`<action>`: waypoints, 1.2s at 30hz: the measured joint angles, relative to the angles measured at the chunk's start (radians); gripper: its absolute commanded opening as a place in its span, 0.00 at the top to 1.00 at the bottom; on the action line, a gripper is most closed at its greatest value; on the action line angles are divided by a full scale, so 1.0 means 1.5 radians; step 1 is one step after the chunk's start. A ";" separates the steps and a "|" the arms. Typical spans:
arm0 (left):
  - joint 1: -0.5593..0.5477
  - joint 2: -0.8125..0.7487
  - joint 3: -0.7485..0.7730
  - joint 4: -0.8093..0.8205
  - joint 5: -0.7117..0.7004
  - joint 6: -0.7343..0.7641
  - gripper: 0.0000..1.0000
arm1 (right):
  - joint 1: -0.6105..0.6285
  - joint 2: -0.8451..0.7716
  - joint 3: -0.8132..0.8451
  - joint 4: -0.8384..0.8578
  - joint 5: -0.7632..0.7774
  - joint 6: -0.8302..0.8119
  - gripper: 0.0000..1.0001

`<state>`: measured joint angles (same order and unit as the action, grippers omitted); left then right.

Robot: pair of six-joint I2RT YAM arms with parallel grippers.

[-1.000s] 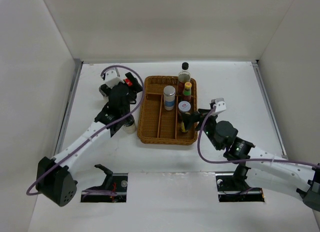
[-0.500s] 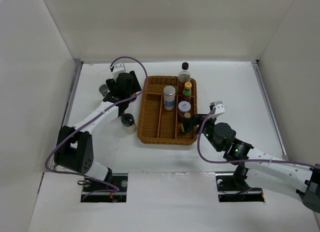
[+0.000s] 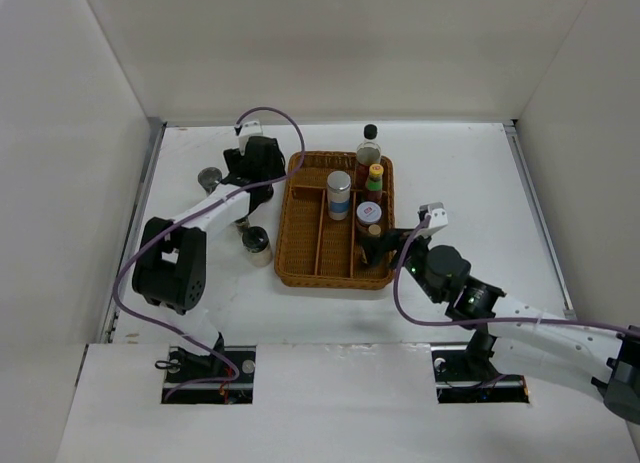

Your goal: Organize the condiment bottles

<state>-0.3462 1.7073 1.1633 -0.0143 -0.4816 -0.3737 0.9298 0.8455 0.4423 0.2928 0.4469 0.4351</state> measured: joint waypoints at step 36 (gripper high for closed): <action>-0.126 -0.026 0.154 -0.013 0.001 0.079 0.60 | -0.031 0.001 -0.013 0.016 -0.012 0.010 0.02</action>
<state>-0.5346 1.6684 1.3937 -0.0345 -0.4805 -0.2546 0.8833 0.8467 0.4232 0.3164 0.4290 0.4496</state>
